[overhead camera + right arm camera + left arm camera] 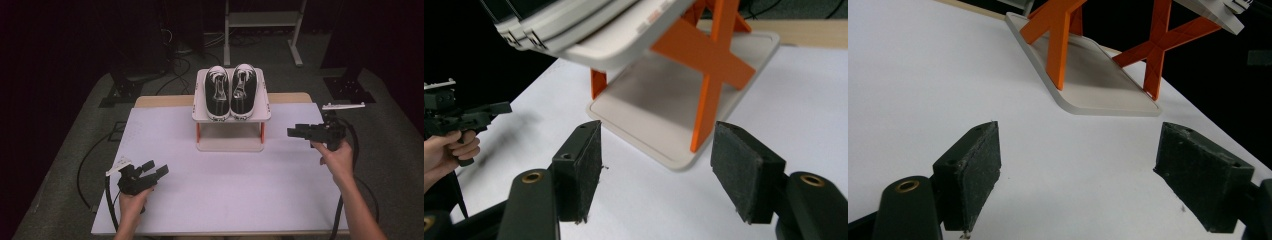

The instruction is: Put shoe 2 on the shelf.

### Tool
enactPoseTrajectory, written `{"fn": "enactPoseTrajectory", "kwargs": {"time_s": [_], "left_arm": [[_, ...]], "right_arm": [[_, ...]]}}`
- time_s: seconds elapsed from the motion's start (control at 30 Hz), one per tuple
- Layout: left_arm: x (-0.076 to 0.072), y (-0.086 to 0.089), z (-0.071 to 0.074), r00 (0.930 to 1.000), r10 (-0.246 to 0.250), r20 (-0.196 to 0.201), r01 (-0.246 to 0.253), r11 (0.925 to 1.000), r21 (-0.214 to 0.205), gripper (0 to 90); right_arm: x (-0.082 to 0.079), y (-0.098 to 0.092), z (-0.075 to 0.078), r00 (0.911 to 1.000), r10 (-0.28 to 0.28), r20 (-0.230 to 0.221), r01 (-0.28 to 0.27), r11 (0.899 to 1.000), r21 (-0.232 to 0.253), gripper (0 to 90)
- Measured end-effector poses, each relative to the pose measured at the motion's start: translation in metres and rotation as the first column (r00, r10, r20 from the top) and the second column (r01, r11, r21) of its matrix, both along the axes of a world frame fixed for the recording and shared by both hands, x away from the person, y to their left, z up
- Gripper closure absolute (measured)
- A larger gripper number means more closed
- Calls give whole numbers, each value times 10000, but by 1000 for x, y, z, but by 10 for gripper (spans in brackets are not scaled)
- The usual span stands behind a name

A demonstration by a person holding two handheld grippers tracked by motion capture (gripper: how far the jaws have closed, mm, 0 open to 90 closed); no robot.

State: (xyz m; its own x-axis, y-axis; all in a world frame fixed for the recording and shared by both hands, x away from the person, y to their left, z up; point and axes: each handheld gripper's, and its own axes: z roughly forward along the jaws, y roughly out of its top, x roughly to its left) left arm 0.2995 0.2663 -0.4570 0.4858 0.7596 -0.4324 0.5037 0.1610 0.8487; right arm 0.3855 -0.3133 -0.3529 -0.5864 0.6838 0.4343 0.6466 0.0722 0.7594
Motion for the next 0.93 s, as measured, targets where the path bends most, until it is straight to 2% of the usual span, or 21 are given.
{"fn": "enactPoseTrajectory", "kwargs": {"time_s": [0.17, 0.77, 0.93], "left_arm": [[0, -1, 0, 10000, 1, 3, -1, 10000, 0, 178], [-2, -3, 0, 10000, -15, 13, 15, 10000, 85, 177], [-3, -3, 1, 10000, -5, 59, 4, 9999, 125, 177]], "right_arm": [[-7, -8, -16, 9996, -87, -267, 88, 10000, 42, 363], [-37, -31, -61, 9958, -478, -779, 507, 9981, 360, 347], [-50, -34, -69, 9961, -500, -722, 505, 9987, 47, 341]]}}
